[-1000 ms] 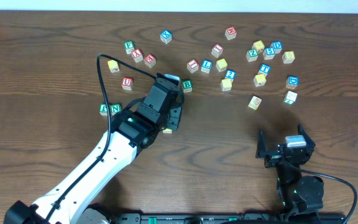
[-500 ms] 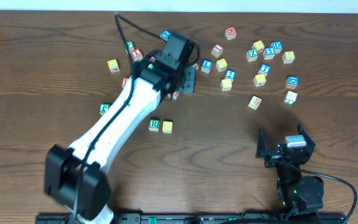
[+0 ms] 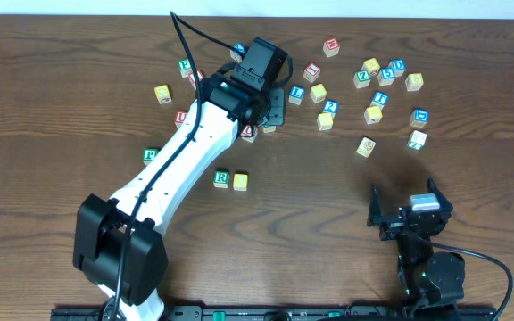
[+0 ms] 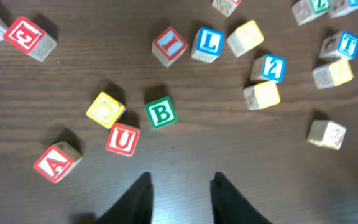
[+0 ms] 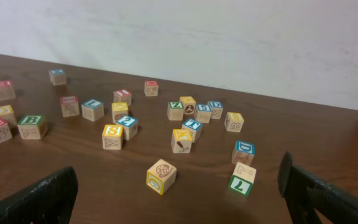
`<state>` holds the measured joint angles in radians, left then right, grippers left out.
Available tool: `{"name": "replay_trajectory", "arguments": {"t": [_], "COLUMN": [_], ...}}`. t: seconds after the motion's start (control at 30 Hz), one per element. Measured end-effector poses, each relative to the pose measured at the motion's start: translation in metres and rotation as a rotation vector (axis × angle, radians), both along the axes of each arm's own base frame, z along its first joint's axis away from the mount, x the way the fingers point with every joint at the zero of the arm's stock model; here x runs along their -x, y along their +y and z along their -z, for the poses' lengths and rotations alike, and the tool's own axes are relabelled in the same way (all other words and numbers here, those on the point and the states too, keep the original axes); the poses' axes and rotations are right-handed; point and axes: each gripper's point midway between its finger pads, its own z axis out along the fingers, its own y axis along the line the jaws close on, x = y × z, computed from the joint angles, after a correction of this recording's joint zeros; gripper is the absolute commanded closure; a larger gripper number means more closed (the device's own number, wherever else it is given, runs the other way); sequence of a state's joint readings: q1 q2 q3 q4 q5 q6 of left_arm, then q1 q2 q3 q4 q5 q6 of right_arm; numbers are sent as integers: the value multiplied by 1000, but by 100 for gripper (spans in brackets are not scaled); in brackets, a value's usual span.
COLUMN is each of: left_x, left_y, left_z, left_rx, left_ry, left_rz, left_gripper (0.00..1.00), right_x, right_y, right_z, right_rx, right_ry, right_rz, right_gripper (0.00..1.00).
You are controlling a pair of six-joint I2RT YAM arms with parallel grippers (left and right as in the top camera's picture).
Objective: Spell out ROBOT
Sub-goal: 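Move the left gripper over the green B block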
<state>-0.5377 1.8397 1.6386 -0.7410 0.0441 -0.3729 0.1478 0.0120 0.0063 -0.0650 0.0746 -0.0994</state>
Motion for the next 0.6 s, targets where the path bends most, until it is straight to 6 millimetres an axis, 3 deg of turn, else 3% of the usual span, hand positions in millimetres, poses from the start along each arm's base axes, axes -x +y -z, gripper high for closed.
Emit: {"name": "replay_trajectory", "arguments": {"t": [0.33,0.6], "left_x": [-5,-19], "left_y": [6,4], "left_z": [3,31], "left_rx": [21,-33], "left_ry": [11,77], "left_rz": [-123,-174], "left_gripper": [60,55], "right_x": [0,0], "right_y": [0,0], "right_z": [0,0], "right_rx": [0,0], "right_ry": [0,0], "right_rz": [0,0], "right_gripper": [1,1]}}
